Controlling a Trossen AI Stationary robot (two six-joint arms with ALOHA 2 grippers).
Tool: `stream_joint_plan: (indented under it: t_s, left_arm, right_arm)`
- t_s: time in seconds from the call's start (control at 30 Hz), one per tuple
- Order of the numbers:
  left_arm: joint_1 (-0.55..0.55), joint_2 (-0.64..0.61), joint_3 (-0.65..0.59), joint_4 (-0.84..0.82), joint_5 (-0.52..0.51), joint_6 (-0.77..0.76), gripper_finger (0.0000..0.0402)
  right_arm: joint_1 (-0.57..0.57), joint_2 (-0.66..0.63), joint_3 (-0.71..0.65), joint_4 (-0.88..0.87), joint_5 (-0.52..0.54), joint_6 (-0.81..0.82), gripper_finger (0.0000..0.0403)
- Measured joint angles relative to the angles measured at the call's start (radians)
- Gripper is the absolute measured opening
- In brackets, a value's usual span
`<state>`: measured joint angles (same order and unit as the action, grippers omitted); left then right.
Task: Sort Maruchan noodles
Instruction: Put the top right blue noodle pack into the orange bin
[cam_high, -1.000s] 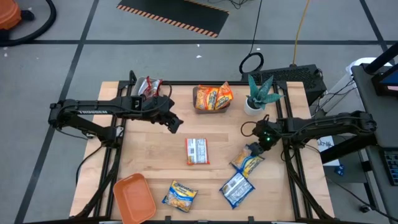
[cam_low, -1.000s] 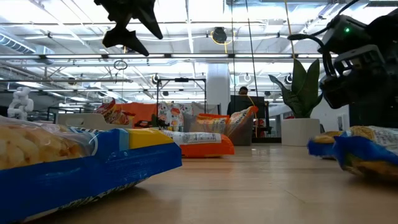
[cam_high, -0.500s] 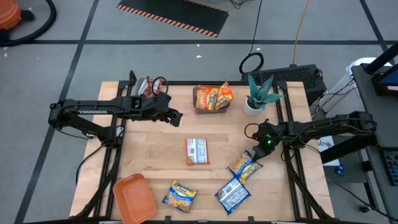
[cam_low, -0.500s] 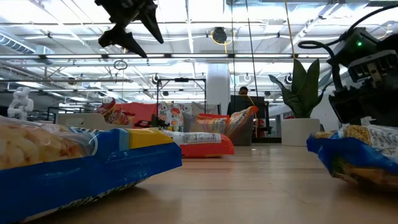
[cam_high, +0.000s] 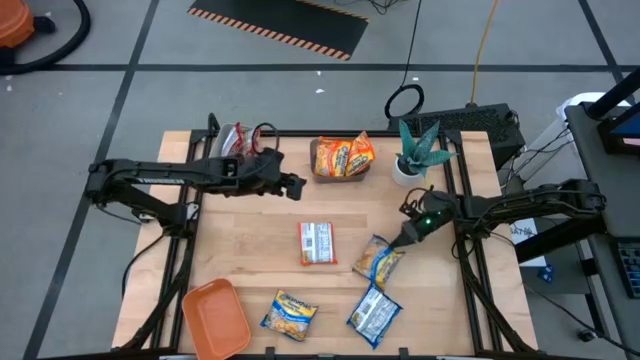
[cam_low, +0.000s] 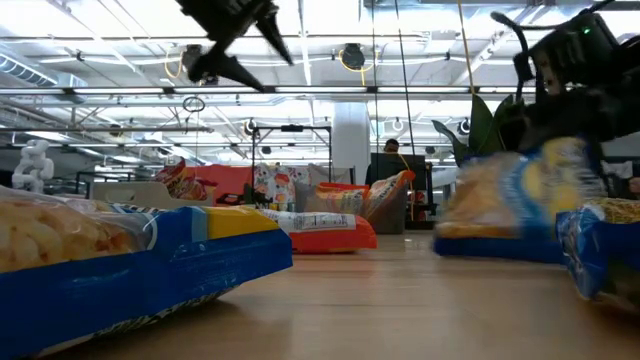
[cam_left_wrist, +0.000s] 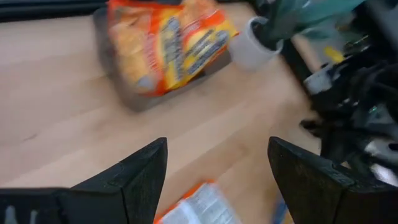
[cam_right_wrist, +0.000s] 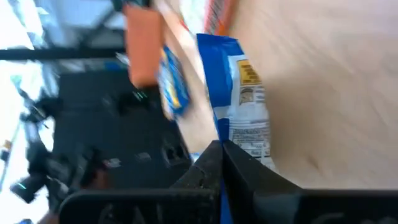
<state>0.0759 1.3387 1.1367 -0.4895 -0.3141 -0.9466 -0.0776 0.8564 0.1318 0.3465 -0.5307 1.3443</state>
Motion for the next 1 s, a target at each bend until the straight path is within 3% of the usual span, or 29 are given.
stream_joint_plan:
  t_s: [0.13,0.37,0.47,0.73,1.0]
  left_arm:
    - [0.000,0.072,0.001,0.133,0.027,0.048,0.0280]
    - [-0.008,0.282,0.001,0.439,0.324,0.288,0.0280]
    - [-0.015,0.359,0.001,0.534,0.406,0.357,0.0280]
    - [-0.028,0.463,0.001,0.573,0.467,0.586,0.0280]
    - [-0.028,0.552,0.002,0.675,0.560,0.709,0.0280]
  right_arm:
    - [0.000,-0.004,0.001,0.096,0.084,0.066,0.0000]
    - [0.000,-0.004,0.025,0.073,0.115,0.079,0.0000]
    - [0.002,-0.004,0.064,0.034,0.116,0.048,0.0000]
    - [0.020,0.014,0.235,-0.283,0.169,-0.085,0.0000]
    - [0.057,0.083,0.271,-0.299,0.217,-0.113,0.0000]
